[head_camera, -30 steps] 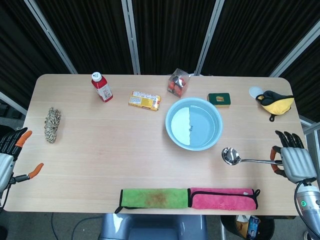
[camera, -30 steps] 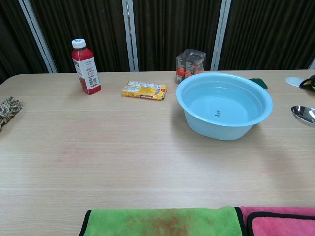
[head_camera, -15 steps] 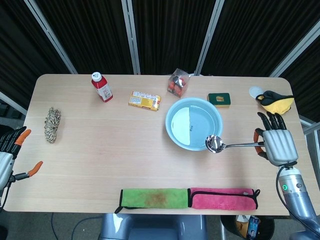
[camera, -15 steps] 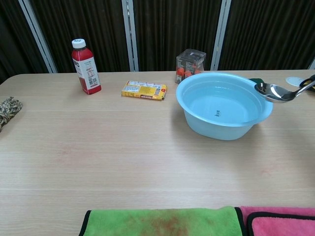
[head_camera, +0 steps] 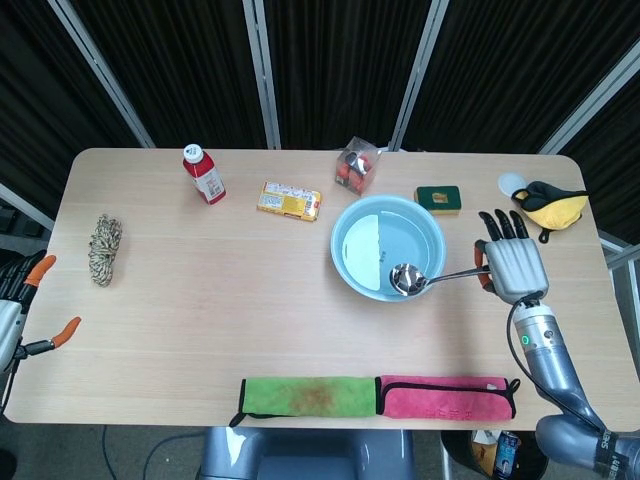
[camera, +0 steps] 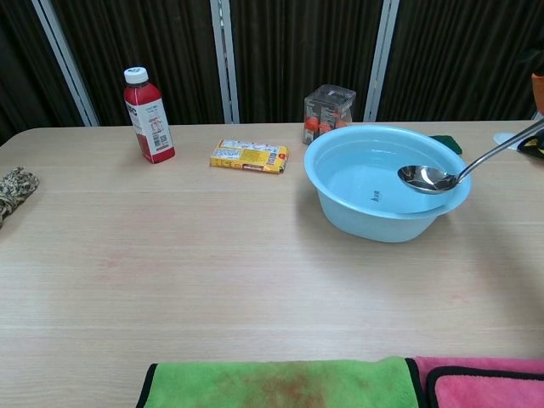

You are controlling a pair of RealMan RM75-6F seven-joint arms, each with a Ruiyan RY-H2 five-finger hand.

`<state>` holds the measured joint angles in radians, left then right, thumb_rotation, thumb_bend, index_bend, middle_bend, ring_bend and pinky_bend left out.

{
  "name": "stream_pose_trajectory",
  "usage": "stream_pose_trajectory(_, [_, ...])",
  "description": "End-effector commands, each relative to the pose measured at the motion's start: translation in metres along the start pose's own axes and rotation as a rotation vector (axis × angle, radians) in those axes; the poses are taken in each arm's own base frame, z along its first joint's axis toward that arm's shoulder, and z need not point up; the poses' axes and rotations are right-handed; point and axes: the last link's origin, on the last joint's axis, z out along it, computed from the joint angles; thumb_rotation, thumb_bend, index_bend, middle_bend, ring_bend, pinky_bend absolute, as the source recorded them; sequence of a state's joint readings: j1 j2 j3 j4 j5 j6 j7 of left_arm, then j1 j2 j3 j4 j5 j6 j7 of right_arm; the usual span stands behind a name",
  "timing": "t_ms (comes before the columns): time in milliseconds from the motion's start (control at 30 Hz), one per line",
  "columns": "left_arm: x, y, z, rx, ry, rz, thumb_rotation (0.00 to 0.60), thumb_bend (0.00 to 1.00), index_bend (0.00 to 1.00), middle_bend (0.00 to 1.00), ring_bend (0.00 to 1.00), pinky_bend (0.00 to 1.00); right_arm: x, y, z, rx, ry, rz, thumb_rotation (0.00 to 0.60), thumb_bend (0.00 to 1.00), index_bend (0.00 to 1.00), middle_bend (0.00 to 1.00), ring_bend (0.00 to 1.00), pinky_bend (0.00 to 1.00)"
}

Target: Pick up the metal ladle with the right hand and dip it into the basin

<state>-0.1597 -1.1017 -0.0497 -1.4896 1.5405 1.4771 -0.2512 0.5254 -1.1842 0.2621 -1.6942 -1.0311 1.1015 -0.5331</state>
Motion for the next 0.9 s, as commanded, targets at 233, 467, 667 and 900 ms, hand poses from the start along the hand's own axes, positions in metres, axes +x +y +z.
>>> stream_pose_trajectory(233, [0.001,-0.006,0.001,0.026,0.000,0.011,0.297,0.27,0.03,0.00,0.00,0.00,-0.013,-0.009,0.021,0.000,-0.014,0.002,0.600,0.57,0.82,0.08,0.00,0.00])
stream_pose_trajectory(467, [0.002,-0.009,0.001,0.045,0.007,0.020,0.293,0.27,0.03,0.00,0.00,0.00,-0.022,-0.015,0.034,0.006,-0.018,0.002,0.600,0.57,0.82,0.08,0.00,0.00])
stream_pose_trajectory(667, [0.001,-0.011,0.003,0.055,0.008,0.029,0.293,0.27,0.03,0.00,0.00,0.00,-0.030,-0.019,0.045,0.005,-0.024,0.025,0.600,0.57,0.82,0.08,0.00,0.00])
stream_pose_trajectory(900, [0.001,-0.012,0.004,0.062,0.010,0.035,0.291,0.27,0.03,0.00,0.00,0.00,-0.045,-0.022,0.053,0.008,-0.047,0.008,0.600,0.57,0.82,0.08,0.00,0.00])
